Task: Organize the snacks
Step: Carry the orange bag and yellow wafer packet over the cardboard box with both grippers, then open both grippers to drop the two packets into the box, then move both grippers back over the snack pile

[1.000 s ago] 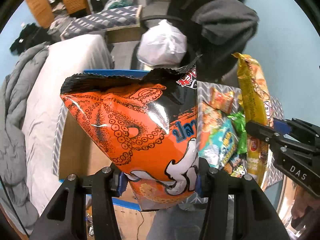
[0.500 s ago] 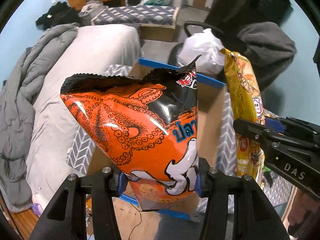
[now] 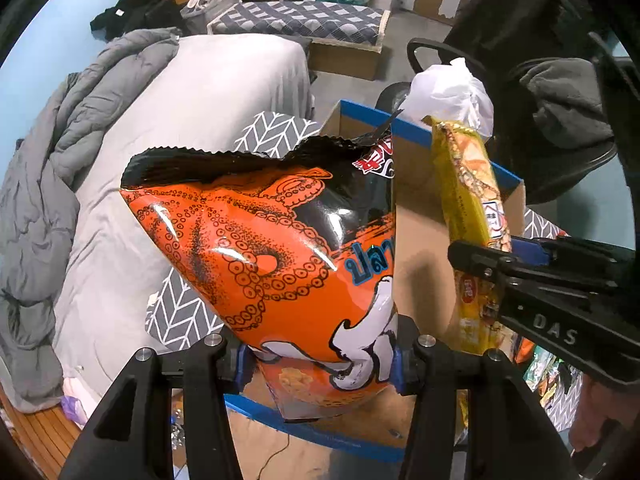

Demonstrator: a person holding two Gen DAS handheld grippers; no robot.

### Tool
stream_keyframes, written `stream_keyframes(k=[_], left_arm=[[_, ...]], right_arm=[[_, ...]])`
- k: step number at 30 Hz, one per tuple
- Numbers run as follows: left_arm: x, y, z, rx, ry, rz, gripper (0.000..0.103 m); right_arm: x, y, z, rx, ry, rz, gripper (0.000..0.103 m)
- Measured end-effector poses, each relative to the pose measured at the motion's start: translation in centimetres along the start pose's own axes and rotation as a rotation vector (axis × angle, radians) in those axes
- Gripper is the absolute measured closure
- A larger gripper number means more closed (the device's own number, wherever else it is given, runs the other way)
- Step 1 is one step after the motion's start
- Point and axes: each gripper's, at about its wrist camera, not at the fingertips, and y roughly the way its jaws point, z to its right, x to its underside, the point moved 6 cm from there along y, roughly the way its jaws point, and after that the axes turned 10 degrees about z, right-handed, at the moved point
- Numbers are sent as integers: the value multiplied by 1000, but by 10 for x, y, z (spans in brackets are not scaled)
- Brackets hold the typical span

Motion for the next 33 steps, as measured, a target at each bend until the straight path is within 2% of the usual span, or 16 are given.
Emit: stream_keyframes(k=[8,11,14,16,17,20,23,26,33], left_arm=[[7,6,-3,-12,-13,-16,50],[10,8,-1,-20,-24,-34,50],[12,8,-1,-20,-32,-46,47],[12,6,-1,-32,-32,-40,44],[12,4,-2,-36,-31,-33,41],[11,-5,-2,-41,-35,-16,34],[11,-10,0,-44,-37,-16,33],[11,-19,5,-29,-39,-17,33],[4,-42,29,1,13,24,31]], right_arm=[[7,19,-1,-20,12,-53,73],[6,18,-3,-21,10,-57,66],[2,12,-6,-9,-7,-39,63],[0,9,-6,1,-18,-26,50],[-1,5,-6,14,-28,-13,48],[-3,-4,-4,30,-46,7,47],[-3,-14,-1,36,-52,25,46],[-3,-30,2,50,-74,53,39],[3,-61,17,79,-91,86,39]])
